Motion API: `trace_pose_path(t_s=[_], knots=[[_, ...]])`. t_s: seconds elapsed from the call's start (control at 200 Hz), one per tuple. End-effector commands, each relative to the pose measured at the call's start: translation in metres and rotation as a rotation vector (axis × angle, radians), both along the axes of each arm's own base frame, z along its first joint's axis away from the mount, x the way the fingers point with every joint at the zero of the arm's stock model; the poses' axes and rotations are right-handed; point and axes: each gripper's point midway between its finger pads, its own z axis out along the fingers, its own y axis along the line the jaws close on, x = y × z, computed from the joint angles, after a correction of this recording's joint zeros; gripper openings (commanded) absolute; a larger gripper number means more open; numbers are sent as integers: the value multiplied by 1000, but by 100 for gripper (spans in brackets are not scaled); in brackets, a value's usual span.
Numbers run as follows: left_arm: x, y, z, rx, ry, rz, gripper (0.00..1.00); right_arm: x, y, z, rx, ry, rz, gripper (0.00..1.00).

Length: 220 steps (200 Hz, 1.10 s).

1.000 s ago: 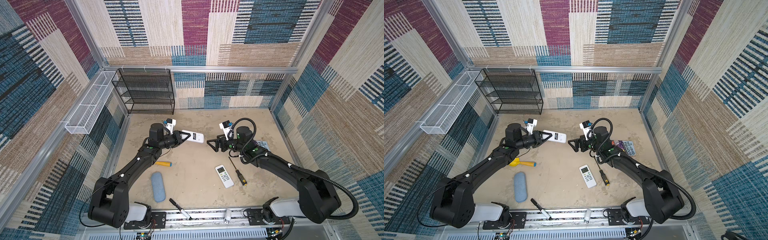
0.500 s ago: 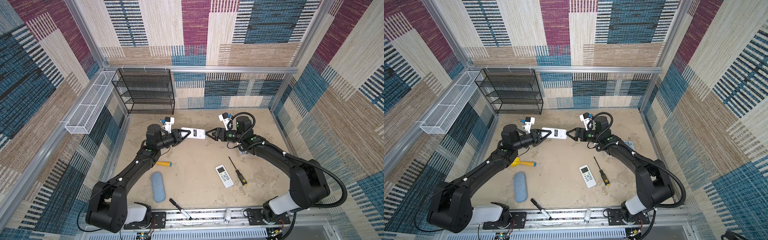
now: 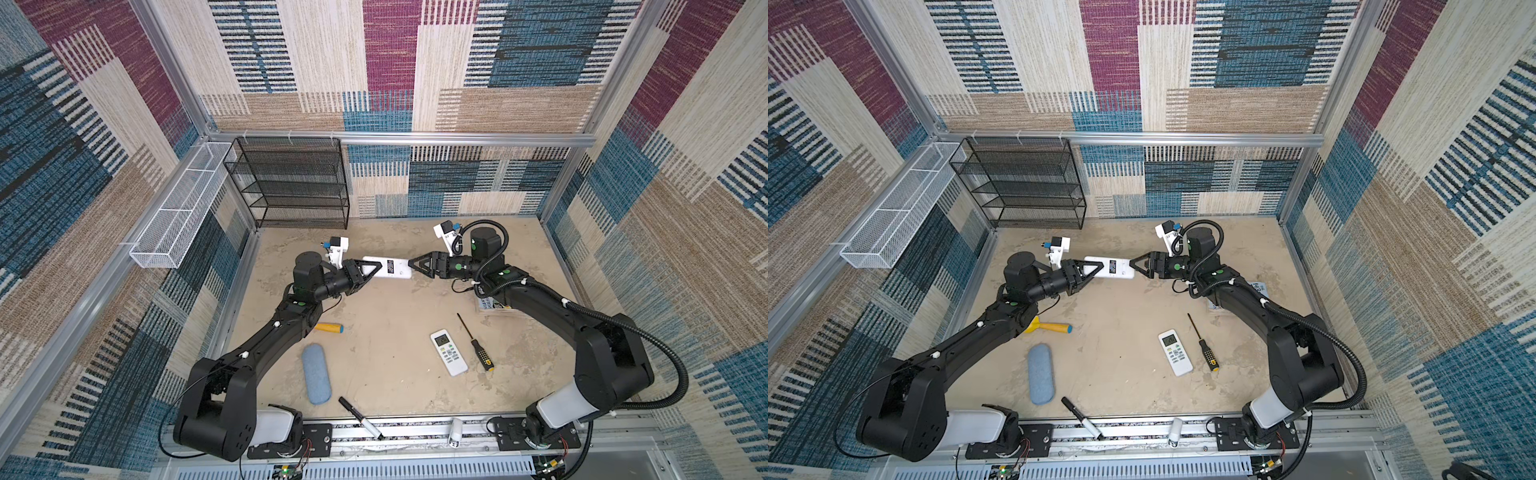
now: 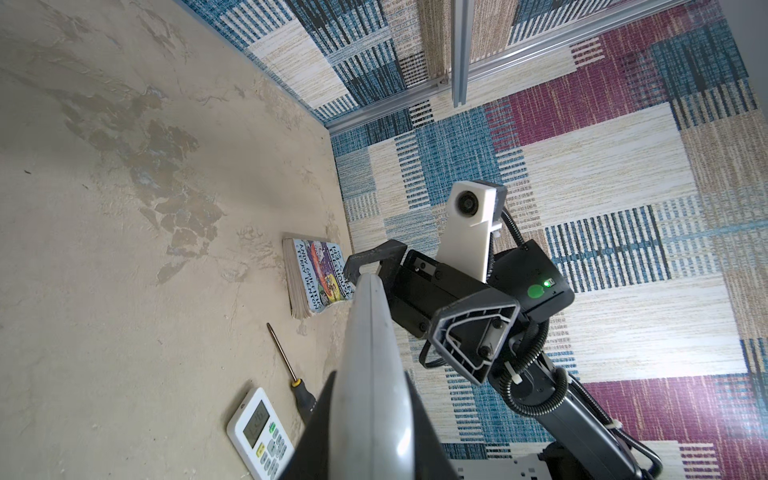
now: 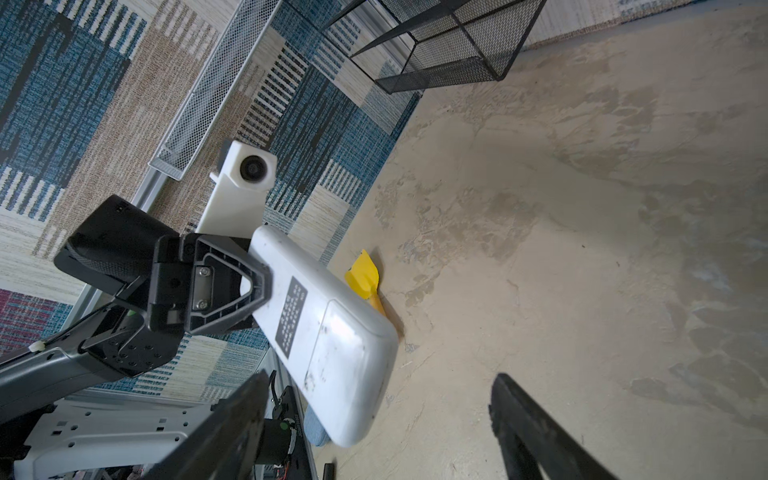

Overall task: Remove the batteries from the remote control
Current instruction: 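Hold the remote in the left gripper while the right gripper grasps its other end, then hold the remote horizontally between both grippers, back face up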

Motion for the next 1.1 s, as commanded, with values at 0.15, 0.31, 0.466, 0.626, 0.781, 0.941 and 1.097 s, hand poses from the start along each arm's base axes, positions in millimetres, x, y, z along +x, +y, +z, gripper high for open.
trace_pose_path(t_s=[0.15, 0.31, 0.466, 0.626, 0.781, 0.941, 1.097], knots=[[0, -1, 14, -27, -50, -7, 18, -5, 17, 2, 24, -11, 73, 73], [-1, 0, 12, -26, -47, -4, 18, -6, 27, 2, 27, -10, 93, 72], [-2, -1, 16, -33, -56, -10, 18, -6, 32, 5, 41, -10, 100, 70], [-2, -1, 18, -37, -58, -7, 18, -4, 33, 2, 45, 14, 104, 63], [-1, 0, 21, -44, -64, 0, 18, -6, 34, 1, 52, 21, 112, 57], [-1, -1, 24, -64, -64, -5, 18, -6, 34, 5, 57, 17, 116, 56], [-1, -1, 33, -100, -95, -9, 18, -7, 34, 11, 66, 18, 124, 55]])
